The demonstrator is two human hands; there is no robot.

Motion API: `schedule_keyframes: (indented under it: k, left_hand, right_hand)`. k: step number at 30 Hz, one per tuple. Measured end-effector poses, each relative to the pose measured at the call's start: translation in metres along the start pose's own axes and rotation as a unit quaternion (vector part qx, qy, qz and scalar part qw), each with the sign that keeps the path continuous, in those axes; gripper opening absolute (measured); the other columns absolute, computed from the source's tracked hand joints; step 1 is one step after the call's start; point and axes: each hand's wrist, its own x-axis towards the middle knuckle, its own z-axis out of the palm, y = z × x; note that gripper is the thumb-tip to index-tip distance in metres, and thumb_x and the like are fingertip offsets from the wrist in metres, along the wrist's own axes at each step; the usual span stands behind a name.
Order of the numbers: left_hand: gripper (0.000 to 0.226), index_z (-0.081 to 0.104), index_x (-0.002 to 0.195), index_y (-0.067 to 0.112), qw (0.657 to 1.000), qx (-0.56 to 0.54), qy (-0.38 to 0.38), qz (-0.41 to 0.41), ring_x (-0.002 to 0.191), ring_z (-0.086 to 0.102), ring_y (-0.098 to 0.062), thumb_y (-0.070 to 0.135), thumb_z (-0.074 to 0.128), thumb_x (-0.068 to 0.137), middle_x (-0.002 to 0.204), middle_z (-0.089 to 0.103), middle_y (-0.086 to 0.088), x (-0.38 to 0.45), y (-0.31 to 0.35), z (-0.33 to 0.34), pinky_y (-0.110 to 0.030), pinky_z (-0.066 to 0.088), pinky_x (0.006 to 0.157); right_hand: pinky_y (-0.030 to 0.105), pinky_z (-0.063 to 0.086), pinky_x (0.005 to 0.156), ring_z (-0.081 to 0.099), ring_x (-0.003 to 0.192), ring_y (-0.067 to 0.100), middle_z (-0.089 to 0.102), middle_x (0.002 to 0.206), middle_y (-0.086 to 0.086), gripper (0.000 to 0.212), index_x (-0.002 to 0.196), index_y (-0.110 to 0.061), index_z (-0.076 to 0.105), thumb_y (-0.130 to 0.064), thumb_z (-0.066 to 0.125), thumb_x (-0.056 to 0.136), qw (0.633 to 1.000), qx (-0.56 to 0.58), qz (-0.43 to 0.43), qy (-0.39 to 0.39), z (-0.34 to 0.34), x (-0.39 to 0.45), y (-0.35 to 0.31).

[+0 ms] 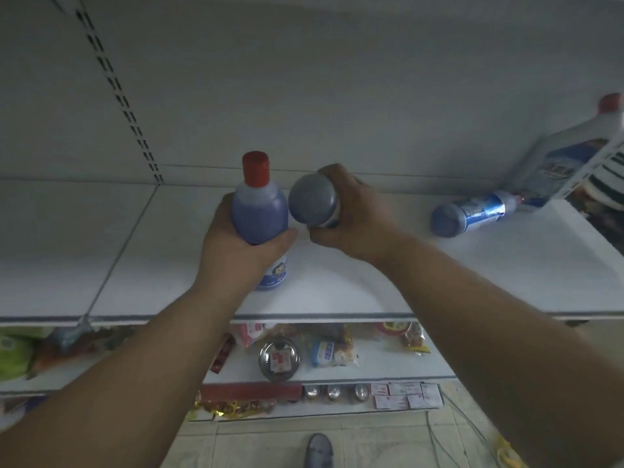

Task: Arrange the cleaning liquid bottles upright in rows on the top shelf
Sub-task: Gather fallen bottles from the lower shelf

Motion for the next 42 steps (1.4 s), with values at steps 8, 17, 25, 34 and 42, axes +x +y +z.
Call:
schedule_keyframes:
  k: [8, 17, 25, 34, 42]
  left_hand:
    - [0.06, 0.055, 0.11, 0.033, 0.998, -0.021, -0.061, -0.001, 0.095, 0.067, -0.013, 0.045, 0.08, 0.057, 0.103, 0.066, 0.013, -0.027, 0.001, -0.066, -0.039, 0.056, 0.085]
    - [0.056, 0.053, 0.117, 0.028, 0.996, -0.017, -0.082, 0.028, 0.091, 0.062, -0.006, 0.025, 0.088, 0.073, 0.104, 0.063, 0.006, -0.085, 0.029, -0.135, -0.024, 0.047, 0.072]
    - [0.058, 0.057, 0.116, 0.032, 0.997, -0.052, -0.033, 0.048, 0.088, 0.066, -0.008, 0.032, 0.09, 0.068, 0.101, 0.066, 0.012, -0.144, 0.094, -0.181, -0.028, 0.052, 0.071]
    - [0.051, 0.061, 0.104, 0.035, 0.988, -0.096, 0.0, 0.118, 0.091, 0.072, -0.024, 0.041, 0.087, 0.06, 0.102, 0.071, 0.0, -0.14, 0.223, -0.247, -0.049, 0.06, 0.079]
    - [0.029, 0.059, 0.098, 0.028, 0.98, -0.097, 0.009, 0.175, 0.083, 0.073, -0.027, 0.028, 0.08, 0.078, 0.095, 0.07, -0.007, -0.066, 0.29, -0.272, -0.048, 0.061, 0.077]
  right_hand:
    - [0.008, 0.05, 0.067, 0.062, 0.083, -0.012, 0.063, 0.095, -0.014, 0.05, 0.114, -0.026, 0.05, -0.019, 0.082, 0.076, 0.951, 0.206, 0.161, 0.167, 0.007, -0.073, -0.084]
    - [0.029, 0.057, 0.059, 0.072, 0.069, 0.019, 0.07, 0.077, 0.003, 0.017, 0.102, -0.015, 0.059, -0.012, 0.07, 0.089, 0.869, 0.421, 0.198, 0.168, 0.016, -0.119, -0.151]
    - [0.036, 0.057, 0.063, 0.071, 0.07, 0.024, 0.07, 0.076, 0.005, 0.02, 0.099, -0.011, 0.06, -0.013, 0.072, 0.084, 0.884, 0.444, 0.09, 0.116, -0.027, -0.149, -0.213]
    - [0.048, 0.061, 0.079, 0.073, 0.081, 0.025, 0.071, 0.082, 0.002, 0.044, 0.11, -0.015, 0.059, -0.034, 0.076, 0.074, 0.913, 0.395, -0.026, 0.102, -0.105, -0.116, -0.311]
    - [0.038, 0.056, 0.066, 0.07, 0.07, 0.02, 0.07, 0.076, 0.003, 0.036, 0.101, -0.014, 0.06, -0.031, 0.071, 0.071, 0.894, 0.436, -0.084, 0.065, -0.135, -0.035, -0.362]
